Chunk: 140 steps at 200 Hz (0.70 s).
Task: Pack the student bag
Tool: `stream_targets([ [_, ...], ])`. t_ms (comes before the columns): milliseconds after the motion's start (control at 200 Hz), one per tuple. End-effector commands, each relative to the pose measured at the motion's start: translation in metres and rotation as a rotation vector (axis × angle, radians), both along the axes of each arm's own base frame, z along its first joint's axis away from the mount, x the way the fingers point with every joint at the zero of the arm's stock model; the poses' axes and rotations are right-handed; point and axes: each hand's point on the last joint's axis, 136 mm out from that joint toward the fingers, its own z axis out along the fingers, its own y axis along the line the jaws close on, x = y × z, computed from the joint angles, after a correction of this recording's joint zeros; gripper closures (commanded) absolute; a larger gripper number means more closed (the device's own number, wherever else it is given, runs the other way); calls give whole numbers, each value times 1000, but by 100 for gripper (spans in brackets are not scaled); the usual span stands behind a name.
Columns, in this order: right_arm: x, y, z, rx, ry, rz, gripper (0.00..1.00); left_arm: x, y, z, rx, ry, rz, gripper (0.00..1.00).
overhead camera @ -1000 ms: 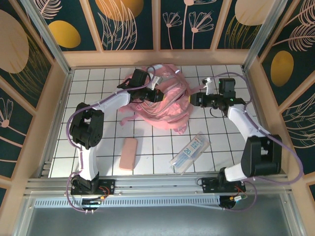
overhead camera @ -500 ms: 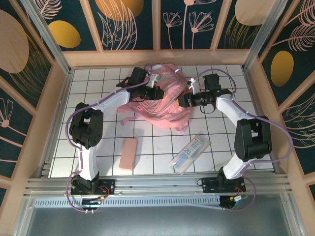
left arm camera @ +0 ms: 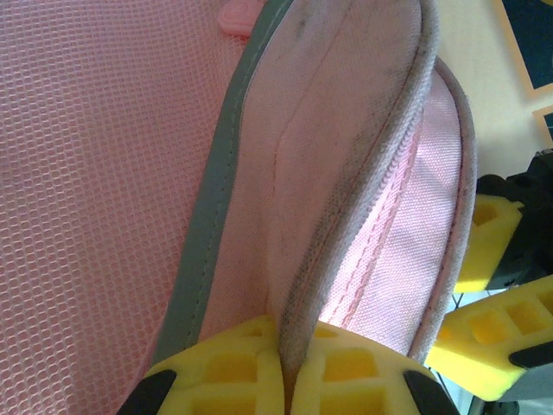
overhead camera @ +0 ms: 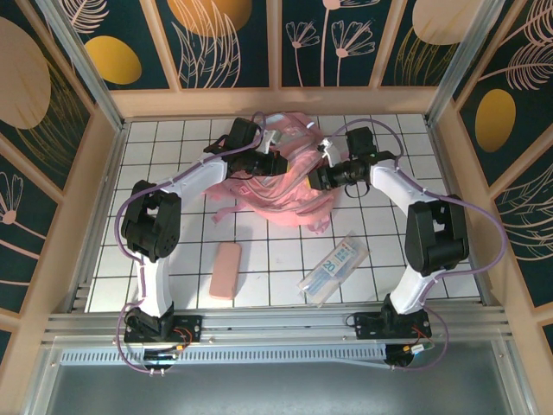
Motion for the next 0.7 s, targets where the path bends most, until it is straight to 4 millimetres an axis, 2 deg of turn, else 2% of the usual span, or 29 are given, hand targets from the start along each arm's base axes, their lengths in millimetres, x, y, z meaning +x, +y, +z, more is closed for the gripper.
stream_targets([
  [0, -8, 6, 0, -66, 7, 37, 79, 13, -7, 28, -64, -55, 16, 100],
  [80, -10, 4, -3, -103, 14, 40, 84, 15, -5, 26, -52, -56, 26, 100],
  [225, -15, -1, -3, -148, 24, 44, 84, 16, -3, 20, -26, -55, 34, 100],
  [405, -13, -6, -5, -198, 11, 37, 66, 16, -1, 17, -12, -59, 31, 100],
  [490, -11, -6, -2, -192, 3, 35, 64, 16, -2, 17, -15, -58, 28, 100],
  [565, -9, -4, -1, -182, 0, 37, 65, 16, -2, 17, -15, -58, 29, 100],
  [696, -9, 0, 0, -165, 10, 48, 77, 16, -2, 16, -14, -55, 28, 100],
])
